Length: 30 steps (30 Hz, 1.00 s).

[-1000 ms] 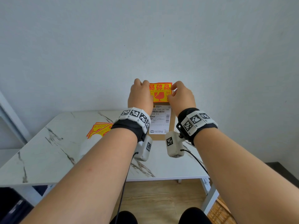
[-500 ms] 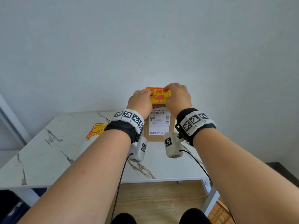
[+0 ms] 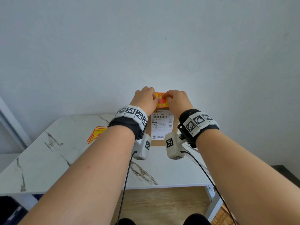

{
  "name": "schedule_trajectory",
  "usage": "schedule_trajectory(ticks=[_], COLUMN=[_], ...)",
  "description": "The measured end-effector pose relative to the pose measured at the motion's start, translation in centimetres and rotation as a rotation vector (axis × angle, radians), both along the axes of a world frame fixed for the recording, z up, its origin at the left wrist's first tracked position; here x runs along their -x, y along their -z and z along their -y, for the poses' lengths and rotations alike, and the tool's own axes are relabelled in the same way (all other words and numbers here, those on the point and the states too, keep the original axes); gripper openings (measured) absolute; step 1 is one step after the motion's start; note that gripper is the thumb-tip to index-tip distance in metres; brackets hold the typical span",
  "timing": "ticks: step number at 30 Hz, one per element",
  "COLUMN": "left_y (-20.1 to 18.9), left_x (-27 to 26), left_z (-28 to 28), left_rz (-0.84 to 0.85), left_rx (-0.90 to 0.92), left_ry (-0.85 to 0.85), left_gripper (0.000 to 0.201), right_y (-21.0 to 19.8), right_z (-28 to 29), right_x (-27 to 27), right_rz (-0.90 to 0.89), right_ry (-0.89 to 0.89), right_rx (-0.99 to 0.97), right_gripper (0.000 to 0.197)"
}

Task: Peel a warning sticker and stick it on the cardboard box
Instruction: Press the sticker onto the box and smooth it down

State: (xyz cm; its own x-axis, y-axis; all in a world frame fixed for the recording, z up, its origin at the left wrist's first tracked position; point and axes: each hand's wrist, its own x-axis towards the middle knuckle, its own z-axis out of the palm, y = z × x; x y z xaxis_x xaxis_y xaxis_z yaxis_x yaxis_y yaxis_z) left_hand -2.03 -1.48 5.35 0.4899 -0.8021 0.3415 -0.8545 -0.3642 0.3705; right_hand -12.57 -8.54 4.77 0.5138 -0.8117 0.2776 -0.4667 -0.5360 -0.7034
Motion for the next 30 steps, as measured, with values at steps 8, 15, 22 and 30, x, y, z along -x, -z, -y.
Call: schedule_trajectory(ticks=[8, 15, 22, 30], left_y=[1.4, 1.1, 0.5, 0.5], left_x=[-0.8, -1.2, -0.8, -0.8], left_z=[0.3, 0.8, 0.7, 0.8], left_rz=[0.021, -0.188, -0.314, -0.422], left_rx=[-0.086, -0.096, -0.102, -0.095], left_ry=[0.029, 0.087, 0.055, 0.006], left_gripper=[0.046, 0.050, 0.048, 0.049], right_y=[0.0, -0.8, -0.5, 0.0], right_z=[0.6, 1.3, 1.4, 1.5], right_x=[-0.7, -0.8, -1.1, -0.4], right_rz=[-0.122, -0.159, -0.155, -0.178], right_ry=[-0.003, -0.049, -0.050, -0.011], right_rx=[0.084, -0.064, -0.069, -0.100], right_gripper=[0.045, 0.052, 0.046, 0.046])
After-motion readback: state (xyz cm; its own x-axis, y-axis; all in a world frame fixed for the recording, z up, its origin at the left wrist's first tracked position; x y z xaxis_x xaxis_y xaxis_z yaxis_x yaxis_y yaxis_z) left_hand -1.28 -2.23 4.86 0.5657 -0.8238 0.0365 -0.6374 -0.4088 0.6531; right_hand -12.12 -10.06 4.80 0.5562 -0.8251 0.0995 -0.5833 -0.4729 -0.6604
